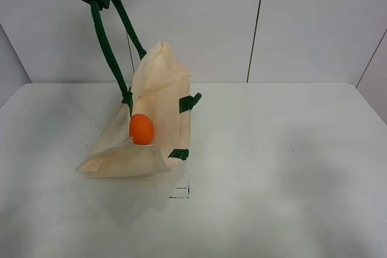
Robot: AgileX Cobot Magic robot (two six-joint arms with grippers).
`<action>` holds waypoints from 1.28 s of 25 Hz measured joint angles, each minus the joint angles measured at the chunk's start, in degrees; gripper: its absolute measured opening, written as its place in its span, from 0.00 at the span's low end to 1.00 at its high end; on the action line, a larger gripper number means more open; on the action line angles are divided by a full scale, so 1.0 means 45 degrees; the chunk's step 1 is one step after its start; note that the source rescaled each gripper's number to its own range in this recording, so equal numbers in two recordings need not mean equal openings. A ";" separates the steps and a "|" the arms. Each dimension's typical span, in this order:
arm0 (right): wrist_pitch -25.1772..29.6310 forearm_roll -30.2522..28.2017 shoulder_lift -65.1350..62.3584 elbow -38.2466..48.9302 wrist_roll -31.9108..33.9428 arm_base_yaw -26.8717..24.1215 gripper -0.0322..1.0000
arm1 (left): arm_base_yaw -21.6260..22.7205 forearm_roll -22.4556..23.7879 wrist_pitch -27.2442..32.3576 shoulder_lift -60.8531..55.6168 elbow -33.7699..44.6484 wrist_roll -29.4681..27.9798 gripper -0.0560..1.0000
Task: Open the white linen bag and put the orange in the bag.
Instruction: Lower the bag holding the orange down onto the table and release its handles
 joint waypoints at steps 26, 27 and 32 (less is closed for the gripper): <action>0.0012 0.0000 -0.2020 0.0014 0.0025 0.0000 1.00 | 0.0000 -0.2134 -0.0295 0.5013 0.0145 0.1166 0.35; 0.0012 0.0000 -0.2020 0.0014 0.0025 0.0000 1.00 | 0.0000 -0.2353 -0.0295 0.5130 0.0145 0.1310 0.47; 0.0012 0.0000 -0.2020 0.0014 0.0038 0.0000 1.00 | 0.0000 -0.2485 -0.0398 0.5222 0.0145 0.1463 0.82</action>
